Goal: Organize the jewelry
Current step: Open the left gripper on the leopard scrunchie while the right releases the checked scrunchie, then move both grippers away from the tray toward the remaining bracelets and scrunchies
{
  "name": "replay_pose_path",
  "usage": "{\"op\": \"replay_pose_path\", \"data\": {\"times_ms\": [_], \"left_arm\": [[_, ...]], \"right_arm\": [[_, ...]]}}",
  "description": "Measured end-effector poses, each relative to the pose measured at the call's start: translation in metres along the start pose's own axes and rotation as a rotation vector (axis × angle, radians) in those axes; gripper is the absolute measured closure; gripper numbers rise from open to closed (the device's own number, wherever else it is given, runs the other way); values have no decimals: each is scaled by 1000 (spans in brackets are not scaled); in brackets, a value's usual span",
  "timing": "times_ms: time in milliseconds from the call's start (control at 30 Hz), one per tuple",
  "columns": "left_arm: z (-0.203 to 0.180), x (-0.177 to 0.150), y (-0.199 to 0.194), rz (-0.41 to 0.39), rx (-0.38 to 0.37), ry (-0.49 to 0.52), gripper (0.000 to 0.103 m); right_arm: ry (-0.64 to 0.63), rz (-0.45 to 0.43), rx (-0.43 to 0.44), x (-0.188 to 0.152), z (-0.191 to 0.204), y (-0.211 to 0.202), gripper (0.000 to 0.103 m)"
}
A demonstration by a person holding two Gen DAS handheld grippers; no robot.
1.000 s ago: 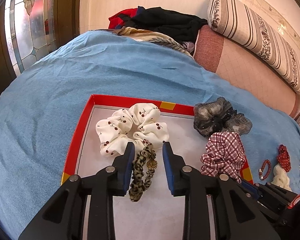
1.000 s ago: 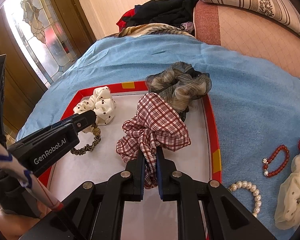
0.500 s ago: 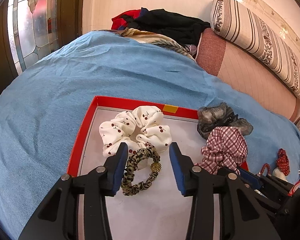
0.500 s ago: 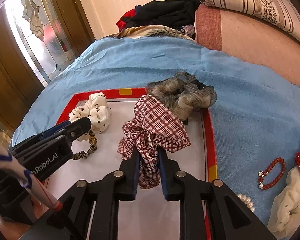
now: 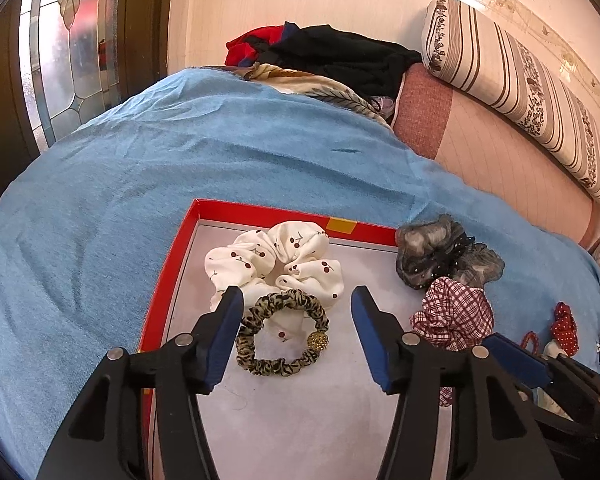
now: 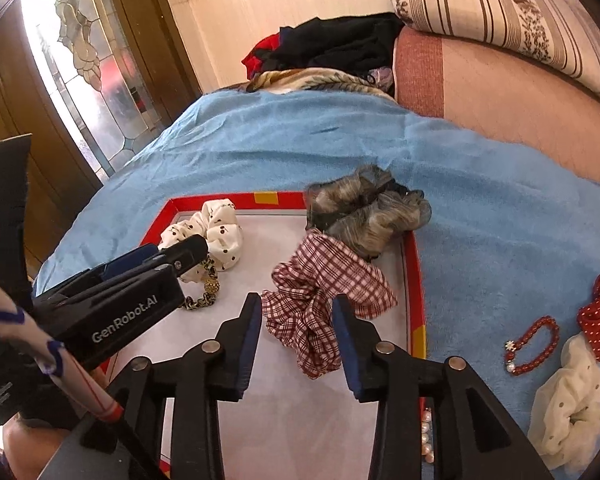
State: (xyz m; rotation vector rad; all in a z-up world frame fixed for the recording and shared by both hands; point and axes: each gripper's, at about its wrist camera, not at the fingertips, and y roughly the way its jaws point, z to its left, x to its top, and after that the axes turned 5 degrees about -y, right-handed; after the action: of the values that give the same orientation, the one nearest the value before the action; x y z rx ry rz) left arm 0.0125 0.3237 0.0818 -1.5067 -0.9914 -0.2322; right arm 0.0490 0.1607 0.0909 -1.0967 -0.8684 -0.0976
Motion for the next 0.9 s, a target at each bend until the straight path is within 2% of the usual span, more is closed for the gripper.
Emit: {"op": "replay_pose_path", "data": {"times_ms": [133,367,467,900], "left_arm": [[1,1,-1,-7,2,0,42],[2,2,-5,-21,-1,-7,38],[1,2,-7,-33,-1,-7,33],[-15,1,-21,-66,-17,27,32]], "right_arm": [[7,-12,0,1,0,-5,63],[29,-30,8,-2,-2,-16,62],[43,-36,8,-3,-5,-19,62],[94,-63,-5,-12,-24,-42,60]]}}
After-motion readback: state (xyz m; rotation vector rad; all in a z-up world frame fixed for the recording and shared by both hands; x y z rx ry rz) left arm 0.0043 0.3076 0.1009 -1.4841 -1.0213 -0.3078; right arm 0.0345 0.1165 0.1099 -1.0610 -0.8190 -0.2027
